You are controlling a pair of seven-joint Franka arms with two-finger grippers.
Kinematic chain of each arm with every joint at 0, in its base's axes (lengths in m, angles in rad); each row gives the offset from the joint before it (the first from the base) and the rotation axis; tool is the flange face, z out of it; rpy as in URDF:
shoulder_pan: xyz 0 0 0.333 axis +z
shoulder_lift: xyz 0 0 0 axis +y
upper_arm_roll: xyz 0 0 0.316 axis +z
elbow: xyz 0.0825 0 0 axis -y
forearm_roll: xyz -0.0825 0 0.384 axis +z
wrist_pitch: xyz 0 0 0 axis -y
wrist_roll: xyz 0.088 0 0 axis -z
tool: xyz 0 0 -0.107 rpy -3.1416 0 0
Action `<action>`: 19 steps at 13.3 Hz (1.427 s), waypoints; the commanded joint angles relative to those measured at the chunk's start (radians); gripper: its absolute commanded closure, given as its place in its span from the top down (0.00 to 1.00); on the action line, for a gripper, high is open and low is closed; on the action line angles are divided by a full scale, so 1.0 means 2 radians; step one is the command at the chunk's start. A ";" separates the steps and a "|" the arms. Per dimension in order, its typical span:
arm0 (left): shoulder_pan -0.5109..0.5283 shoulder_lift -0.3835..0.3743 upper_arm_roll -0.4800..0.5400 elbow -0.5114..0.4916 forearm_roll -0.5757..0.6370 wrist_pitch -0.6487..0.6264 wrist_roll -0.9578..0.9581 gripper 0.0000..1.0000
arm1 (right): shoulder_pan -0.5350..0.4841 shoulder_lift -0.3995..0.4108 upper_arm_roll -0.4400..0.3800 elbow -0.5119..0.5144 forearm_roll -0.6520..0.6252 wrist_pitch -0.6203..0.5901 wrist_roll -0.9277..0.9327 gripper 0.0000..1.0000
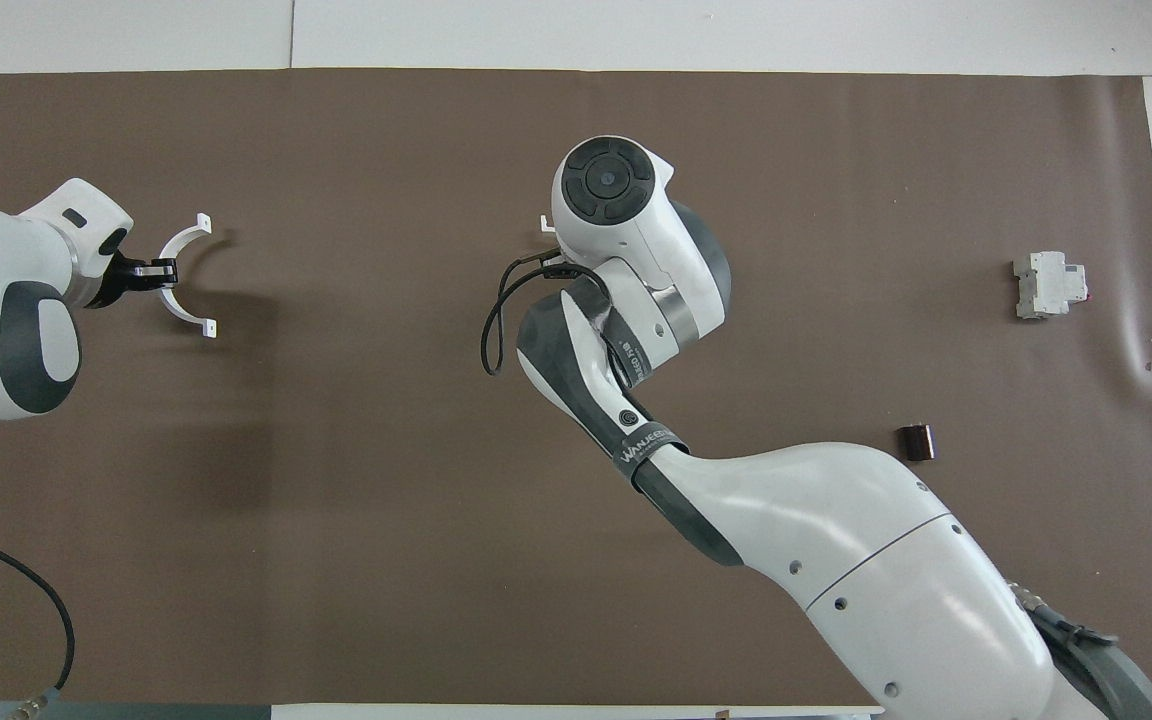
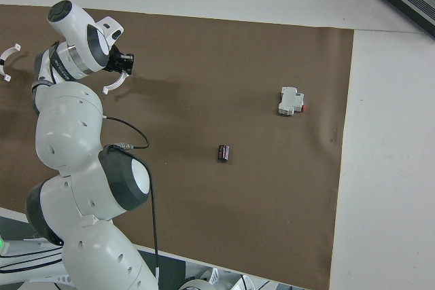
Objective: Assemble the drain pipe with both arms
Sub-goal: 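Lift both clamp halves and bring them toward each other mid-table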
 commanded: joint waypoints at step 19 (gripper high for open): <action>-0.114 -0.022 0.004 -0.001 0.011 -0.028 -0.153 0.00 | 0.009 -0.053 0.002 -0.119 -0.006 0.068 0.045 0.64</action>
